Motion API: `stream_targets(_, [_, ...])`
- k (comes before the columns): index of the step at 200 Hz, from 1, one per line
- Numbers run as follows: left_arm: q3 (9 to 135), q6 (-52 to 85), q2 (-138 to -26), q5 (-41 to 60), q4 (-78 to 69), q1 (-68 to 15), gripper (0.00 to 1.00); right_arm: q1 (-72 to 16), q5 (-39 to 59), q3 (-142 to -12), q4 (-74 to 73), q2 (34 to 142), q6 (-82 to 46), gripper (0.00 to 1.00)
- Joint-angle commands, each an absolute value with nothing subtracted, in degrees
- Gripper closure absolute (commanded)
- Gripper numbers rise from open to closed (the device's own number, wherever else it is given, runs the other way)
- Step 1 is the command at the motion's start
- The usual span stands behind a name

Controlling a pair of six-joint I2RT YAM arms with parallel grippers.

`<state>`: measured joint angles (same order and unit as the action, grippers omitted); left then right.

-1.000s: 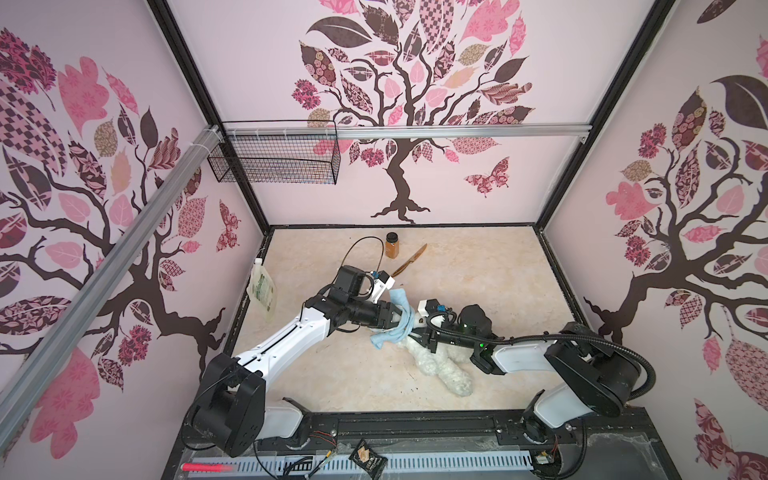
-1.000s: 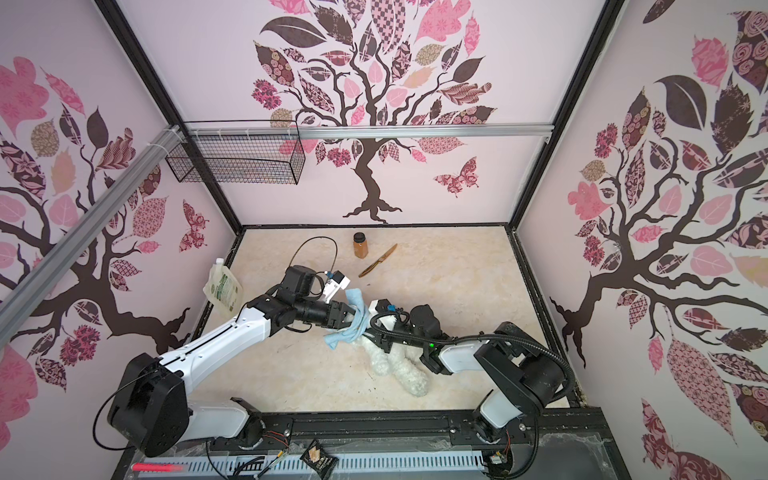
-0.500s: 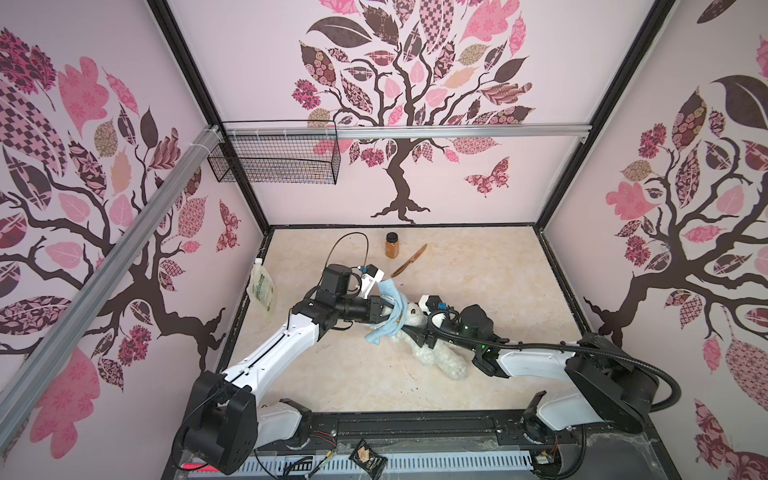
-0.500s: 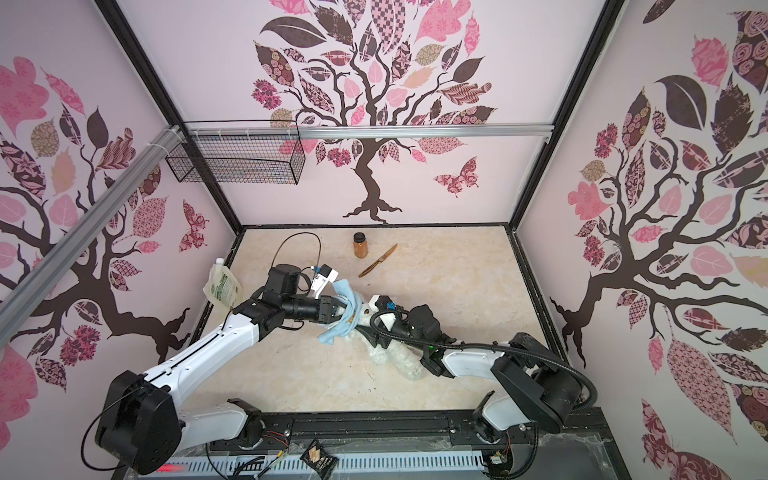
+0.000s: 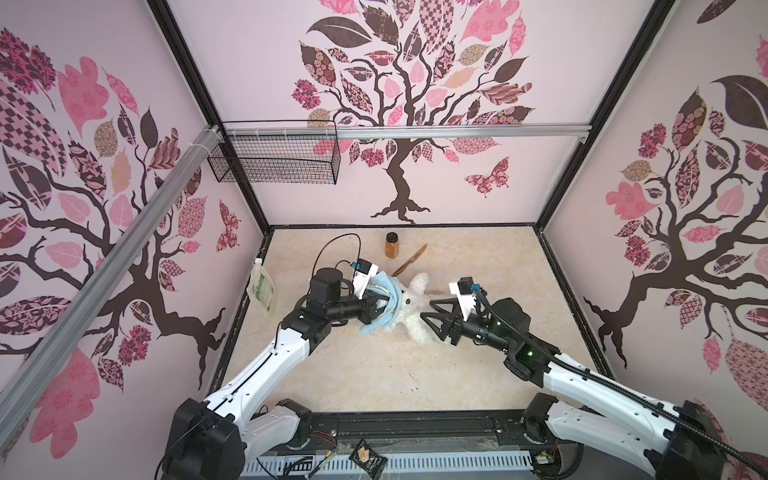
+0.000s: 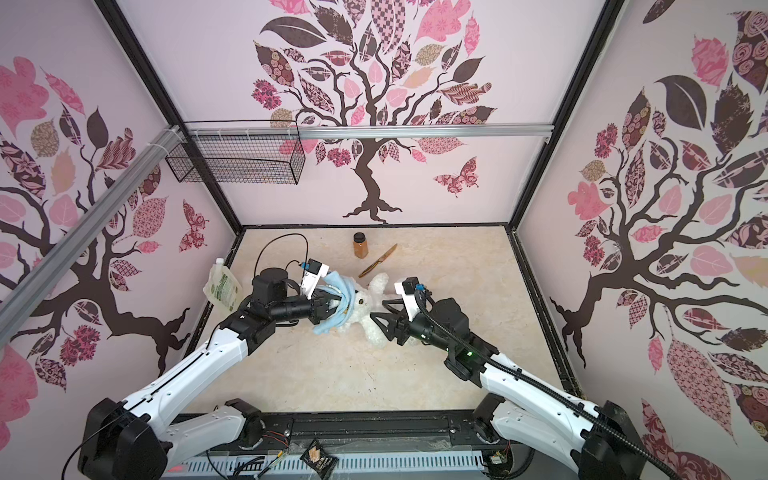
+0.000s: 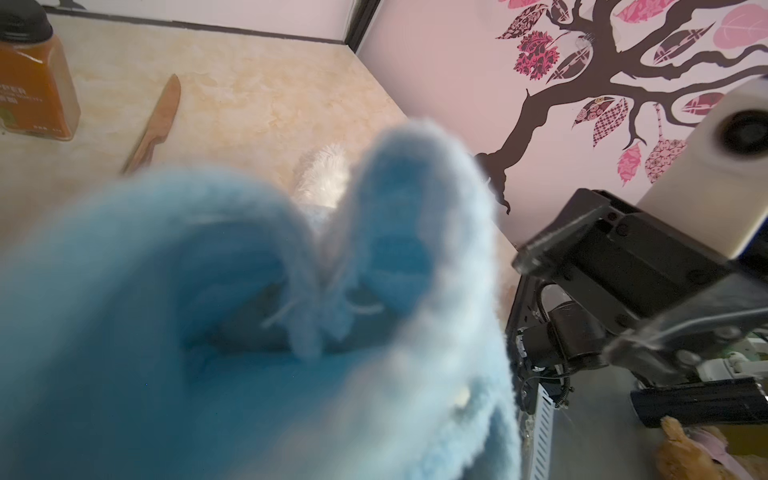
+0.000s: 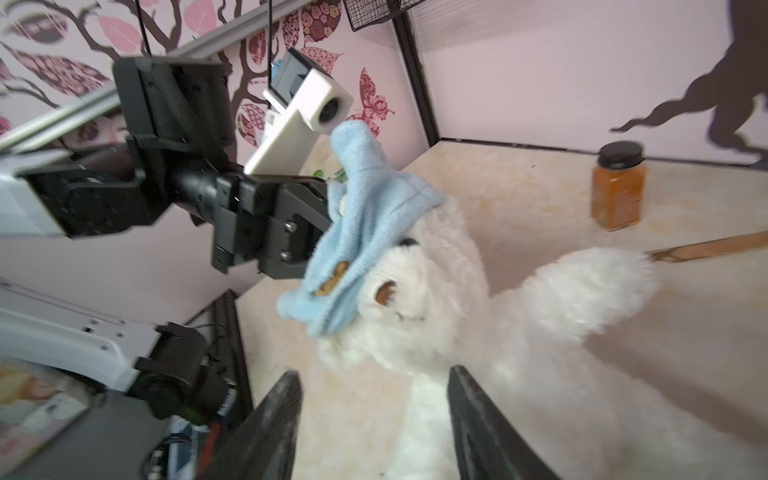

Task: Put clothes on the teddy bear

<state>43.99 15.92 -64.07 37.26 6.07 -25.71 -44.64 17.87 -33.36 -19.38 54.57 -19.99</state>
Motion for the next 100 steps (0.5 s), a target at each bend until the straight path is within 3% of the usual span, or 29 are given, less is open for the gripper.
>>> stream_targets(1, [42.02, 12.84, -62.73, 34.34, 0.87, -27.47, 1.00, -48.06, 18.70, -37.23, -15.25, 57.89, -29.03, 0.47])
stream_targets(25, [41.91, 12.44, -62.97, 33.29, 0.79, -28.98, 1.00, -48.30, 18.11, -37.67, -20.09, 62.01, -34.72, 0.56])
stream_targets(100, [40.78, 11.87, -62.93, 32.48, 0.75, -30.38, 1.00, -50.01, 14.62, -39.60, -22.49, 69.45, -38.58, 0.64])
